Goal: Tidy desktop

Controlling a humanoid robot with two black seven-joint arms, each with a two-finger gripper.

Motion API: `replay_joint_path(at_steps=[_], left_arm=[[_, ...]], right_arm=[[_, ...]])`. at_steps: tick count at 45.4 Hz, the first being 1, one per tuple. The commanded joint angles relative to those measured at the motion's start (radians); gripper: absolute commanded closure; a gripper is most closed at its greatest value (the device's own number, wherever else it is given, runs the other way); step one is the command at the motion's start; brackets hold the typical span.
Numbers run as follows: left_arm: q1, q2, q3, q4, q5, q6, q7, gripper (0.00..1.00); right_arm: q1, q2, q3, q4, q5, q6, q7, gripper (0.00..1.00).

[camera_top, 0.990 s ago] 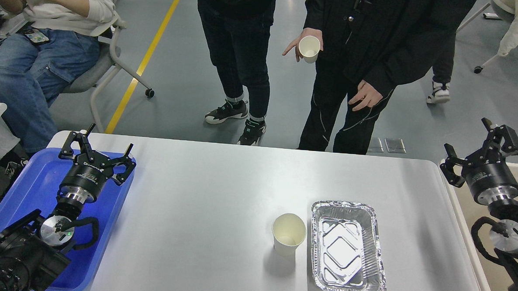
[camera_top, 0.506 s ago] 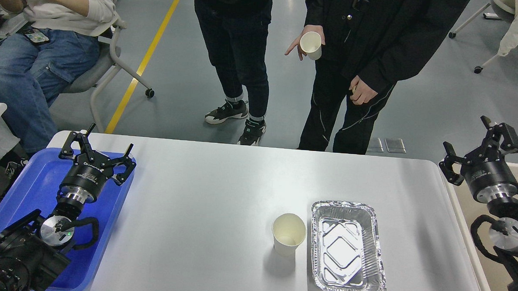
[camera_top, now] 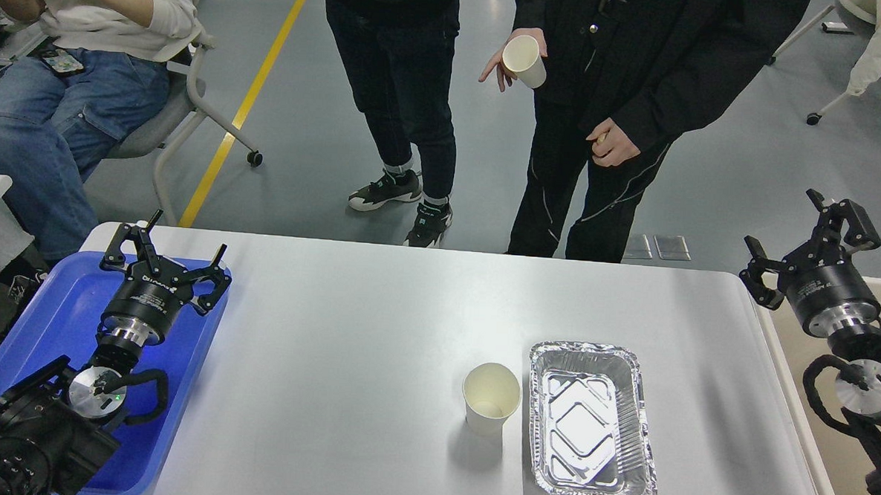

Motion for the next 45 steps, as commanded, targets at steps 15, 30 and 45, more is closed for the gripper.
replay_joint_path(at_steps=[15, 30, 45], left_arm=[[0.0, 0.0, 0.0, 0.0, 0.002, 0.0, 0.001, 0.0], [-0.001, 0.0, 0.0, 0.0, 0.003, 0.0, 0.001, 0.0], [-0.001, -0.002, 0.0, -0.002, 0.003, 0.0, 0.001, 0.0]], right_arm=[[0.033, -0.003, -0.018, 0.005, -0.009, 0.004, -0.002, 0.0], [0.031, -0.004, -0.023, 0.003, -0.016, 0.005, -0.004, 0.0], [0.056, -0.115, -0.104, 0.032, -0.021, 0.015, -0.007, 0.0]])
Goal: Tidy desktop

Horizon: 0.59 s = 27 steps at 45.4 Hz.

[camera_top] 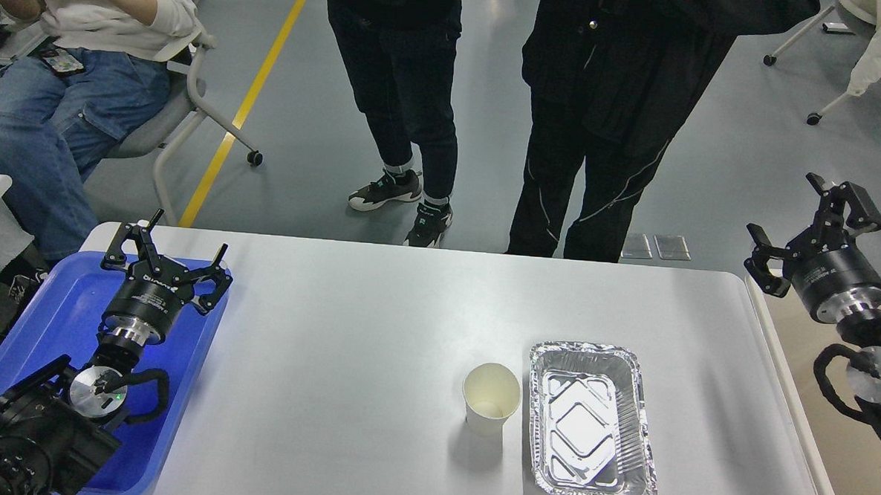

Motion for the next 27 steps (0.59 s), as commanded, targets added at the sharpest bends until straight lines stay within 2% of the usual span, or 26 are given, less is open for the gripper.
replay_joint_path(at_steps=[1, 27], left_arm=[[0.0, -0.001, 0.0, 0.0, 0.0, 0.0, 0.0, 0.0], [0.0, -0.001, 0.0, 0.0, 0.0, 0.0, 0.0, 0.0]], right_arm=[[0.017, -0.072, -0.055, 0.031, -0.005, 0.007, 0.0, 0.0], [0.067, -0.222, -0.168, 0.244, -0.315, -0.002, -0.001, 0.0]])
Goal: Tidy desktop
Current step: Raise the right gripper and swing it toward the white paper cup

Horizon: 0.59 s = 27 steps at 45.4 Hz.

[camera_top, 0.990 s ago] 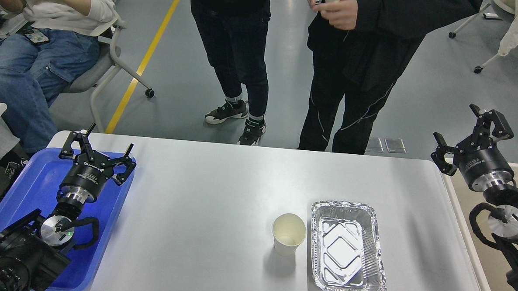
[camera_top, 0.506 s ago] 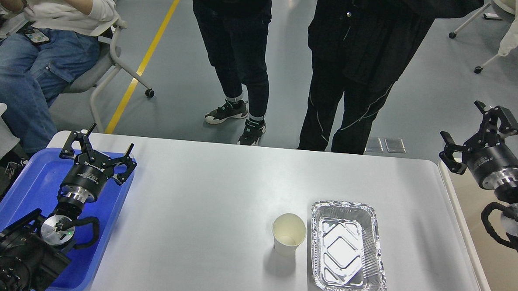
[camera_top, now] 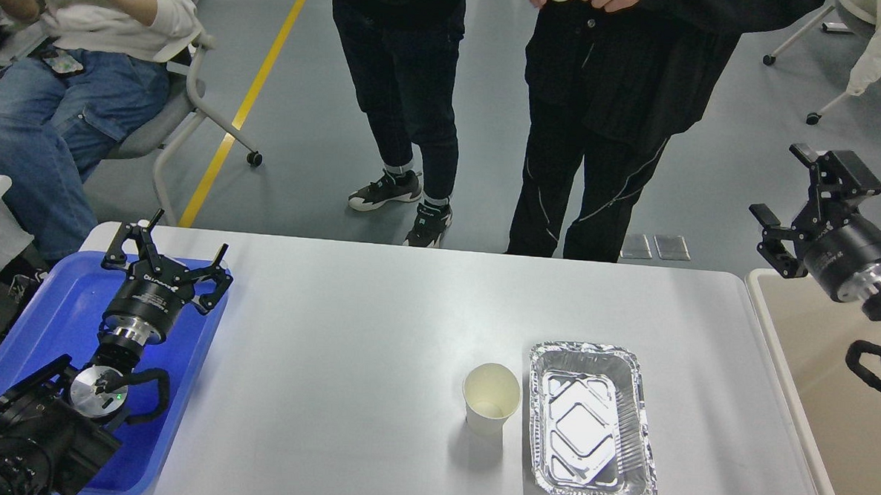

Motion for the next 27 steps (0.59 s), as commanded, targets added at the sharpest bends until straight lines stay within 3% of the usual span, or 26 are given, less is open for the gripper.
replay_joint_path(at_steps=[1, 27], left_arm=[[0.0, 0.0, 0.0, 0.0, 0.0, 0.0, 0.0, 0.0], [0.0, 0.0, 0.0, 0.0, 0.0, 0.0, 0.0, 0.0]], right_arm=[[0.024, -0.073, -0.056, 0.1, -0.133, -0.001, 0.0, 0.0], [0.118, -0.2, -0.271, 0.291, -0.381, 0.006, -0.005, 0.0]])
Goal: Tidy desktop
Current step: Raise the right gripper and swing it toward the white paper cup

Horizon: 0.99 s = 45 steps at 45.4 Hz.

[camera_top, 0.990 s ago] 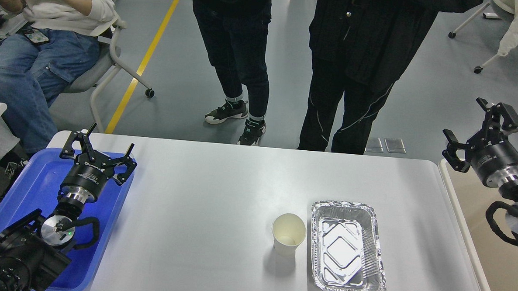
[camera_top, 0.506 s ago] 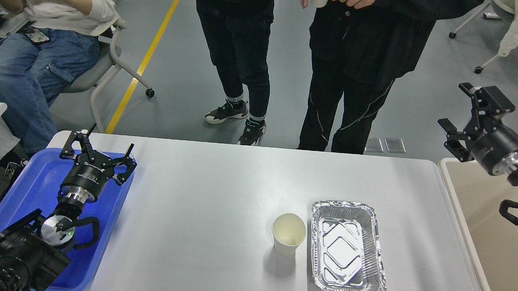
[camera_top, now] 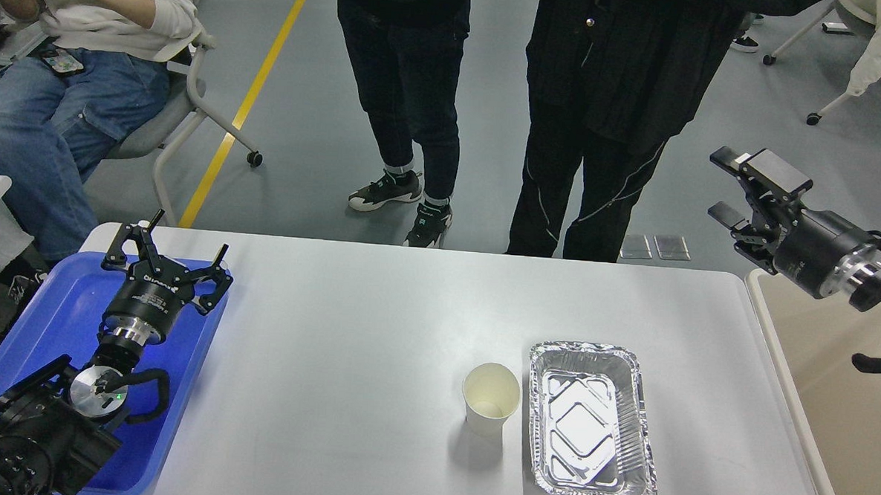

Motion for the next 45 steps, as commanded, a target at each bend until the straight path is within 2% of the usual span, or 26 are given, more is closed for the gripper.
replay_joint_path(at_steps=[1, 12, 21, 34, 45], left_arm=[[0.0, 0.0, 0.0, 0.0, 0.0, 0.0, 0.0, 0.0], [0.0, 0.002, 0.0, 0.0, 0.0, 0.0, 0.0, 0.0], [0.0, 0.002, 0.0, 0.0, -0.002, 0.0, 0.0, 0.0], [0.0, 0.002, 0.0, 0.0, 0.0, 0.0, 0.0, 0.0], [0.0, 0.002, 0.0, 0.0, 0.0, 0.0, 0.0, 0.0]], right_arm=[[0.049, -0.076, -0.114, 0.083, -0.068, 0.004, -0.003, 0.0], [0.236, -0.155, -0.433, 0.086, -0.1, 0.004, -0.004, 0.0], [0.345, -0.22, -0.563, 0.102, -0.154, 0.007, -0.001, 0.0], [0.43, -0.202, -0.644, 0.191, -0.286, 0.066, 0.004, 0.0], [0.601, -0.076, -0.844, 0.239, -0.336, 0.08, 0.004, 0.0]])
